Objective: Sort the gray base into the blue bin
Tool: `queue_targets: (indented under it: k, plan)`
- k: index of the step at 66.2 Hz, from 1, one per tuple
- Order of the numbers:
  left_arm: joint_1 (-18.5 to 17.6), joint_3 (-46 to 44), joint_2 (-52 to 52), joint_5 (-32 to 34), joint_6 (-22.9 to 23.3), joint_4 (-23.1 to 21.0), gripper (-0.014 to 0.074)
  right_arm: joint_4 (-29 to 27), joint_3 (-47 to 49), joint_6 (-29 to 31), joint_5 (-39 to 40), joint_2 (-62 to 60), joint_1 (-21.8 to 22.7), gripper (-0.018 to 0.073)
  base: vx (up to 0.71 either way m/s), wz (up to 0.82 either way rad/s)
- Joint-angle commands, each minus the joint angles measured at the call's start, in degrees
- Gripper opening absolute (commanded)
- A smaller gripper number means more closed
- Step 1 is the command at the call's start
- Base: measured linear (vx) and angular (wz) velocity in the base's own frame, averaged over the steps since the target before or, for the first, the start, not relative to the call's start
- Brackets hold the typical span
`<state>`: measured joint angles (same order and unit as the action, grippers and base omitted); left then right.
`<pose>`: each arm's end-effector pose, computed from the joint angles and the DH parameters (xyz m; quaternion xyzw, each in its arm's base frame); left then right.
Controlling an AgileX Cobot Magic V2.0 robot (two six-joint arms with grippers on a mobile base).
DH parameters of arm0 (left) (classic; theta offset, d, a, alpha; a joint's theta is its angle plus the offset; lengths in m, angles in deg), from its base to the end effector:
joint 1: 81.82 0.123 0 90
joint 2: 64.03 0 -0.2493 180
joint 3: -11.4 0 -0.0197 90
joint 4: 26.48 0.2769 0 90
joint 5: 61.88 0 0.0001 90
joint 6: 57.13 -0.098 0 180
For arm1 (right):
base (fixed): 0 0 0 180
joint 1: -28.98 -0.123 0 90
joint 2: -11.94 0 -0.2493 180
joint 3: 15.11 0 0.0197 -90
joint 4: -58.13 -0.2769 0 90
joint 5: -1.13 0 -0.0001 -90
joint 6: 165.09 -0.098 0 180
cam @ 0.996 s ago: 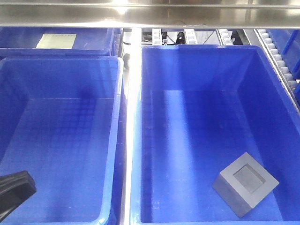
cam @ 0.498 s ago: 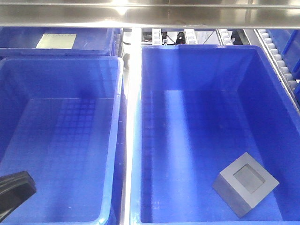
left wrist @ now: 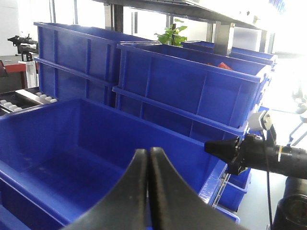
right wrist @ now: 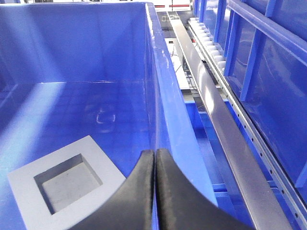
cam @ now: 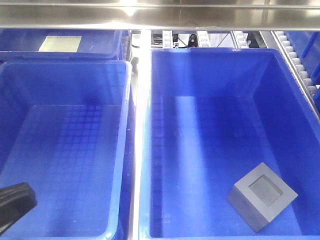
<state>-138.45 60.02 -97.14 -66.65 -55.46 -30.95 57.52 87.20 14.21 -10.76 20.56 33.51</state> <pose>0.0876 -0.1341 0.3244 0.2944 0.6186 -0.3812 0.6208 0.1252 -0.0097 0.1838 0.0377 0.7549 -0.0176 0.6545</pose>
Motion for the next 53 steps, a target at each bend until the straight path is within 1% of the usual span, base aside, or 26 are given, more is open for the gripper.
queue_targets:
  k: [1, 8, 14, 18, 21, 26, 29, 34, 39, 44, 53]
  plan:
    - [-0.12, -0.12, 2.10, 4.30, 0.12, 0.05, -0.0007, 0.21, -0.12, 0.70, 3.30, 1.03, 0.06, -0.0005, 0.00, 0.00]
    - [0.33, 3.69, 7.20, 4.30, 0.12, 0.05, -0.0007, 0.21, -0.12, 0.70, 3.30, 1.03, 0.06, -0.0005, 0.00, 0.00]
    - [3.40, 7.23, 11.81, 4.30, 0.07, 0.05, -0.0007, 0.21, -0.12, 0.70, 3.30, 1.03, 0.06, -0.0005, 0.00, 0.00]
    - [6.47, 9.27, 14.75, 4.30, 0.07, 0.05, -0.0007, 0.21, -0.12, 0.70, 3.30, 1.03, 0.06, -0.0005, 0.00, 0.00]
    - [9.43, 10.82, 17.10, 4.25, 0.07, 0.05, -0.0007, 0.21, -0.12, 0.70, 3.30, 1.03, 0.06, -0.0005, 0.00, 0.00]
    - [15.44, 13.26, 21.01, 4.11, 0.07, 0.05, -0.0007, 0.21, -0.12, 0.70, 3.30, 1.03, 0.06, -0.0005, 0.00, 0.00]
    - [19.84, 14.76, 23.08, 4.05, 0.07, 0.05, -0.0007, 0.21, -0.12, 0.70, 3.30, 1.03, 0.06, -0.0005, 0.00, 0.00]
    - [26.04, 16.43, 25.94, 3.89, 0.07, 0.05, -0.0007, 0.21, -0.12, 0.70, 3.30, 1.03, 0.06, -0.0005, 0.00, 0.00]
    - [32.61, 17.44, 25.59, 3.74, 0.07, 0.12, -0.0007, 0.21, -0.12, 0.70, 3.30, 1.03, 0.06, -0.0005, 0.00, 0.00]
    - [38.72, 18.19, 25.72, 3.88, 0.07, 1.27, -0.0007, 0.21, -0.12, 0.70, 3.30, 1.03, 0.06, -0.0005, 0.00, 0.00]
    - [47.83, 20.01, 25.72, 4.13, 0.07, 4.13, -0.0007, 0.21, -0.12, 0.70, 3.30, 1.03, 0.06, -0.0005, 0.00, 0.00]
